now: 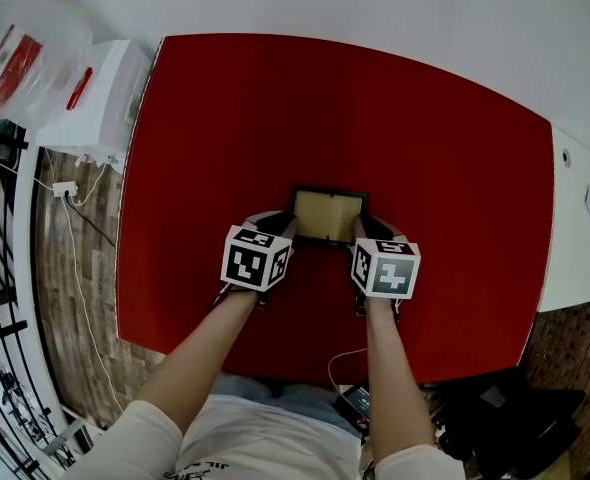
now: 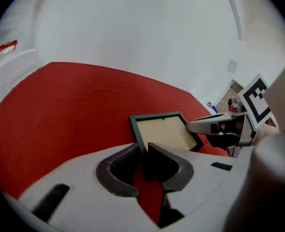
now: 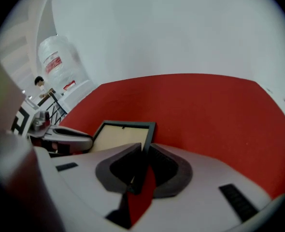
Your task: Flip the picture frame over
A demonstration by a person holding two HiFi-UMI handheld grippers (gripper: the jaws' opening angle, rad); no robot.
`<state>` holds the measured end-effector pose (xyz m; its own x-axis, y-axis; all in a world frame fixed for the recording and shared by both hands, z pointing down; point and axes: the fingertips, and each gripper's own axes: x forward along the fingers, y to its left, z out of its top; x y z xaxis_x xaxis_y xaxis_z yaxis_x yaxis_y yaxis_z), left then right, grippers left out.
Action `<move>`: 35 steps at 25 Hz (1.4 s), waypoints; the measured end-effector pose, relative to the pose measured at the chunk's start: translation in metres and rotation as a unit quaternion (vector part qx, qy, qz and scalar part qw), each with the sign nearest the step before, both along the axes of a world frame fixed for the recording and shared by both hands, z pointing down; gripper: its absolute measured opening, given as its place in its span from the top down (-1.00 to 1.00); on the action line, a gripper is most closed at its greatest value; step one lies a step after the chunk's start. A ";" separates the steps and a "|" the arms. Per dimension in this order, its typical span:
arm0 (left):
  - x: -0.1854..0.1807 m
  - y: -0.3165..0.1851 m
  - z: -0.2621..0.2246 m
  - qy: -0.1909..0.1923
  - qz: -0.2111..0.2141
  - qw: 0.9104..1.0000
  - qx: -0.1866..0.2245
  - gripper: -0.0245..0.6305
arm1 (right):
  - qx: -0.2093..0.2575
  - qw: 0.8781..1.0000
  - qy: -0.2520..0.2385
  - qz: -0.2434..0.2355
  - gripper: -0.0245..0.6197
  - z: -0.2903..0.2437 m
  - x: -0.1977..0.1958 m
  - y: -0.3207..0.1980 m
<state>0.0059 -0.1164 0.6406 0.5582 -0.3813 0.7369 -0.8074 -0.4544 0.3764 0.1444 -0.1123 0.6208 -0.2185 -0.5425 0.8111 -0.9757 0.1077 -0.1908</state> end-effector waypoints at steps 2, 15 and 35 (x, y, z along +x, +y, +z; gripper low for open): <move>0.000 -0.001 0.000 -0.006 0.003 1.000 0.005 0.72 | 0.004 1.000 0.023 -0.011 0.74 0.001 -0.001 -0.002; 0.002 -0.002 0.001 -0.027 0.014 0.999 0.022 0.70 | 0.005 0.998 0.057 -0.016 0.75 0.015 0.001 -0.003; -0.009 0.012 -0.057 -0.041 0.032 0.995 0.090 0.69 | 0.076 0.996 0.055 0.001 0.75 -0.042 0.002 0.018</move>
